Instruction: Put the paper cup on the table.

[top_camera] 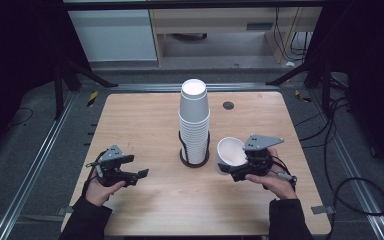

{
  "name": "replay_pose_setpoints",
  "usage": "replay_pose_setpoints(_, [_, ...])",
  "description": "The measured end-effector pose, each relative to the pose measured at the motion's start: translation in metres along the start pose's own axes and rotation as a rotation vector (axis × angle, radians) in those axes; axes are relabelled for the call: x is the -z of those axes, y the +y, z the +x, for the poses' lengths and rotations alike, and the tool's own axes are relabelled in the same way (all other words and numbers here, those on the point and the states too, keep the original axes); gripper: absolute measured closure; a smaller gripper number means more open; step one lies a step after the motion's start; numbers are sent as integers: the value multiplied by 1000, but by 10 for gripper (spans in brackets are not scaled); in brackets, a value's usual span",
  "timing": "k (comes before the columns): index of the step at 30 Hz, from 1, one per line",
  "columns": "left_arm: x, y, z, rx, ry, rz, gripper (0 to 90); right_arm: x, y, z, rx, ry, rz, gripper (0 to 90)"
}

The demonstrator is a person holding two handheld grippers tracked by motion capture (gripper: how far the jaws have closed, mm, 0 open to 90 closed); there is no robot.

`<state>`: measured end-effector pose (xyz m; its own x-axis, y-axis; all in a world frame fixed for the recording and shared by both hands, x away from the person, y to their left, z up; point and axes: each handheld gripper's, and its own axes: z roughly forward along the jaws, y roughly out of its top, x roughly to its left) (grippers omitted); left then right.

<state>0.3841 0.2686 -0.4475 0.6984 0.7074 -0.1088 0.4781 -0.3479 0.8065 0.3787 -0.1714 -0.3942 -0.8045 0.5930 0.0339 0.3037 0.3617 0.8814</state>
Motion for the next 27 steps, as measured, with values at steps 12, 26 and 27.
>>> replay_pose_setpoints(12, [0, -3, 7, 21, 46, 12, 151, 11, -12, -27, -59, -141, 32, 131])
replay_pose_setpoints(26, [0, -4, 11, 36, 74, 22, 153, 12, -30, -58, -147, -343, 110, 130])
replay_pose_setpoints(27, [0, -4, 11, 37, 75, 22, 152, 13, -33, -63, -157, -376, 125, 129])
